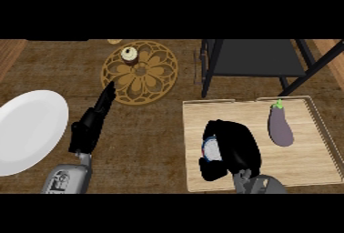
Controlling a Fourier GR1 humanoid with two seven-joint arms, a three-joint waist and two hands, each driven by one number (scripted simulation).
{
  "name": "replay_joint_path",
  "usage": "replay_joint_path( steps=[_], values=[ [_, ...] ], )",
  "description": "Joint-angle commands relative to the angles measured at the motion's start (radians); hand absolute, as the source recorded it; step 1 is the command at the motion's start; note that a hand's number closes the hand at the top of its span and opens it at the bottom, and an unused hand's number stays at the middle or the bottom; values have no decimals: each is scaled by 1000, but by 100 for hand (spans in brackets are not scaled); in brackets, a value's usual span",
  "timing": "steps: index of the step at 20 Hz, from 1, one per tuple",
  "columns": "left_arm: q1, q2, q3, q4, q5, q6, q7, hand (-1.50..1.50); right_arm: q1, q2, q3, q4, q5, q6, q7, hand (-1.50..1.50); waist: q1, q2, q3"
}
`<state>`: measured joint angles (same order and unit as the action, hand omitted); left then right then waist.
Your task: Pick the can from the tray and place it in the tiered shelf
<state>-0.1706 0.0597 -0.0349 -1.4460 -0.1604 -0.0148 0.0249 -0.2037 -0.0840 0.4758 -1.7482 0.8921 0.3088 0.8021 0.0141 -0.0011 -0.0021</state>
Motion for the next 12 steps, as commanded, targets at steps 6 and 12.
replay_joint_path(
  steps=[6,12],
  values=[
    [-30,-14,-8,27,-12,9,-10,0,-227,83,274,145,-65,-489,297,150,19,5,2],
    [23,30,13,4,27,-51,-28,0,-385,83,330,73,-1,-663,429,150,16,-2,1]
  ],
)
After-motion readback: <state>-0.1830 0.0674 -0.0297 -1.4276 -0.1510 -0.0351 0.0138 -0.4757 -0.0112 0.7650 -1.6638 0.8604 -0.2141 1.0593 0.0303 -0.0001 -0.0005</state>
